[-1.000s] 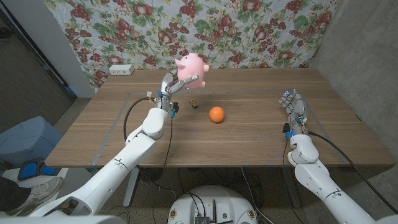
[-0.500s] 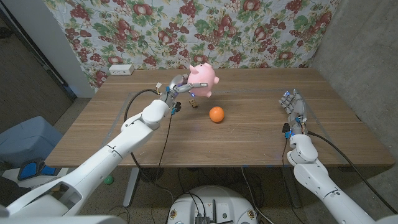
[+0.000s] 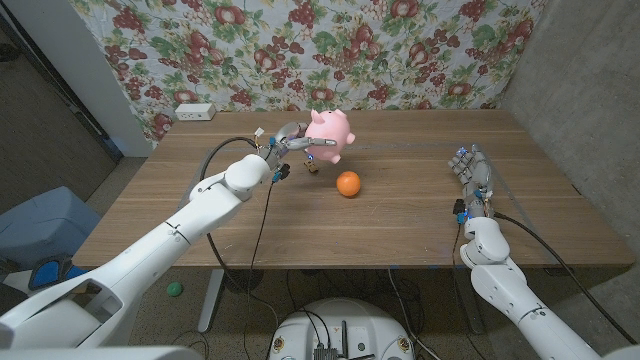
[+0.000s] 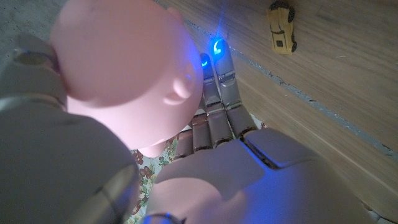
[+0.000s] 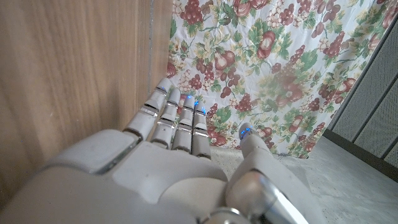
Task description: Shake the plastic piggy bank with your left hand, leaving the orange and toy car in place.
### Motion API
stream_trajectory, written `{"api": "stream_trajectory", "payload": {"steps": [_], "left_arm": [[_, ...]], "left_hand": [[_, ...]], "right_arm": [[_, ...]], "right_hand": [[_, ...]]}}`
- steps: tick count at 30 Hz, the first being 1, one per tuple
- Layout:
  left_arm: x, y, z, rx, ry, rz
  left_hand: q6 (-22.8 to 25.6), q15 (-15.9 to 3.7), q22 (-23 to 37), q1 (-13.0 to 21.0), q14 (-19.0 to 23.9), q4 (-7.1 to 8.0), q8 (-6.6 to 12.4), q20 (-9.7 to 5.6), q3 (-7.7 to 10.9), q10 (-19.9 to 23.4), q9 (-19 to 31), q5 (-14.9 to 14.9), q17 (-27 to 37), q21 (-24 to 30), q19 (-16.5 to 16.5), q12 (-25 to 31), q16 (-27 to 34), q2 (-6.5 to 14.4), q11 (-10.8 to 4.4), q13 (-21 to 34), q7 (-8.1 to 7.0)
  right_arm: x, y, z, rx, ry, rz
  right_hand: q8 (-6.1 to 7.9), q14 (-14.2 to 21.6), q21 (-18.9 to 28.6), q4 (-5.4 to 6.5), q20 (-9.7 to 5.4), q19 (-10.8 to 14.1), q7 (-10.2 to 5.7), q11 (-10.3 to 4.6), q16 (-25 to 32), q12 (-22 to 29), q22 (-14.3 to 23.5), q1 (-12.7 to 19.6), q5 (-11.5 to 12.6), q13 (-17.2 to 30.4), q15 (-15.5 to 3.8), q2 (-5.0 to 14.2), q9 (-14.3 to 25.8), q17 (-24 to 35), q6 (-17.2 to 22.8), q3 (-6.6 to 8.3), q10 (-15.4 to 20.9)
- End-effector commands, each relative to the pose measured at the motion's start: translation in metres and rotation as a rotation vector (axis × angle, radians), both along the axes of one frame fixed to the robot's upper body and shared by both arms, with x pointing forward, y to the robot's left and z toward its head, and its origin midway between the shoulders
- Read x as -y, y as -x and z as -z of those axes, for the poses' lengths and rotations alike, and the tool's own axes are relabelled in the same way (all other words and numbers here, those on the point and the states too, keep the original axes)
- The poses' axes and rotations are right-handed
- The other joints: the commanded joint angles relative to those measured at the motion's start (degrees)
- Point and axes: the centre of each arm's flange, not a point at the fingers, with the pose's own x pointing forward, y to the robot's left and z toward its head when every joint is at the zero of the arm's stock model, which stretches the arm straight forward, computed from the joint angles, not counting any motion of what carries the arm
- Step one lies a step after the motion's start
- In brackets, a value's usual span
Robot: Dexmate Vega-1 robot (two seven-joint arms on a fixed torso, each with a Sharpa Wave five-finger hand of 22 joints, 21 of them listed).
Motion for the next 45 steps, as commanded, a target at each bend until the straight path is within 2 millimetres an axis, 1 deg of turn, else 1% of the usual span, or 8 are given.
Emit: {"api": "stream_trajectory", "payload": {"steps": [1, 6, 15, 21, 25, 28, 30, 45], "left_arm": [[0.0, 0.001, 0.0, 0.012, 0.009, 0.01], [-0.005, 0.004, 0.003, 0.069, 0.081, 0.01], [-0.022, 0.009, 0.016, 0.216, 0.348, -0.016], [-0.029, 0.008, 0.024, 0.276, 0.476, -0.021], [-0.029, 0.007, 0.025, 0.289, 0.49, -0.012], [-0.03, 0.006, 0.025, 0.3, 0.504, -0.007], [-0.03, 0.005, 0.025, 0.303, 0.506, -0.006], [-0.026, 0.0, 0.021, 0.275, 0.471, 0.007]], "left_hand": [[24.0, -19.97, 0.2, 31.6, 15.4, 0.25, 0.27, -8.67, 8.82, 17.1, 0.2, 0.4, 0.3, 0.4, -1.9, -0.1, 0.3, 27.5, -16.37, 0.3, -9.96], [24.0, -19.97, 0.2, 31.6, 15.5, 0.25, 0.24, -8.7, 8.9, 17.2, 0.3, 0.4, 0.3, 0.5, -1.9, -0.1, 0.2, 27.5, -16.35, 0.3, -9.98], [24.2, -19.98, 0.2, 31.5, 15.6, 0.28, 0.18, -8.66, 9.01, 17.3, 0.3, 0.4, 0.4, 0.7, -2.0, -0.3, 0.2, 27.5, -16.41, 0.4, -10.08], [24.2, -19.97, 0.2, 31.3, 15.6, 0.33, 0.12, -8.62, 9.08, 17.4, 0.3, 0.4, 0.5, 0.8, -2.0, -0.3, 0.1, 27.4, -16.61, 0.5, -10.03], [24.3, -19.97, 0.2, 31.4, 15.6, 0.28, 0.11, -8.66, 9.18, 17.6, 0.3, 0.4, 0.6, 0.9, -2.1, -0.4, 0.1, 27.4, -16.41, 0.4, -10.01], [24.3, -19.97, 0.1, 31.3, 15.6, 0.28, 0.09, -8.65, 9.23, 17.5, 0.3, 0.4, 0.6, 0.9, -2.2, -0.5, 0.0, 27.4, -16.54, 0.5, -10.03], [24.3, -19.97, 0.1, 31.3, 15.7, 0.28, 0.07, -8.65, 9.25, 17.5, 0.3, 0.4, 0.6, 0.9, -2.2, -0.5, 0.0, 27.4, -16.52, 0.5, -10.03], [24.4, -19.98, 0.1, 31.2, 15.8, 0.26, -0.11, -8.6, 9.6, 17.6, 0.4, 0.4, 0.8, 1.2, -2.4, -0.8, -0.2, 27.4, -16.55, 0.7, -10.08]], "right_arm": [[0.0, 0.004, 0.001, -0.008, 0.003, 0.005], [0.0, 0.005, 0.001, -0.007, 0.003, 0.004], [-0.002, 0.003, -0.004, -0.015, 0.011, 0.003], [-0.005, 0.0, -0.009, -0.019, 0.022, 0.005], [-0.006, -0.001, -0.011, -0.02, 0.023, 0.004], [-0.008, -0.002, -0.011, -0.022, 0.025, 0.006], [-0.008, -0.002, -0.011, -0.022, 0.023, 0.006], [-0.007, 0.001, -0.005, -0.025, 0.01, 0.015]], "right_hand": [[0.29, 0.5, 0.2, -0.2, 0.13, 0.2, 0.06, 0.1, -0.1, 0.0, 0.1, 0.0, 0.0, 0.2, 0.07, 0.4, 0.1, 0.2, 0.7, 0.37, 0.2], [0.45, 0.5, 0.2, -0.34, 0.08, 0.1, 0.1, 0.11, -0.1, 0.1, 0.1, 0.1, 0.1, 0.2, 0.04, 0.46, 0.1, 0.3, 1.2, 0.51, 0.3], [0.42, 0.4, 0.2, -0.55, 0.05, 0.1, 0.12, 0.04, -0.1, 0.1, 0.1, 0.4, 0.2, 0.2, -0.11, 0.55, 0.1, 0.3, 1.2, 0.73, 0.4], [0.4, 0.4, 0.2, -0.67, 0.03, 0.1, 0.13, 0.09, -0.2, 0.1, 0.1, 0.6, 0.2, 0.2, -0.1, 0.56, 0.1, 0.3, 1.2, 0.84, 0.4], [0.39, 0.4, 0.2, -0.72, 0.03, 0.1, 0.15, 0.09, -0.2, 0.1, 0.1, 0.6, 0.3, 0.2, -0.03, 0.57, 0.1, 0.3, 1.2, 0.89, 0.5], [0.38, 0.4, 0.2, -0.75, 0.01, 0.1, 0.18, 0.23, -0.2, 0.1, 0.1, 0.7, 0.3, 0.2, -0.01, 0.57, 0.1, 0.3, 1.2, 0.93, 0.4], [0.39, 0.5, 0.2, -0.77, 0.03, 0.1, 0.16, 0.08, -0.1, 0.1, 0.1, 0.7, 0.3, 0.3, -0.08, 0.57, 0.1, 0.3, 1.2, 0.95, 0.5], [0.37, 0.4, 0.2, -0.87, 0.08, 0.1, 0.17, 0.13, -0.1, 0.1, 0.1, 0.8, 0.3, 0.3, 0.08, 0.55, 0.1, 0.4, 1.3, 1.07, 0.5]]}}
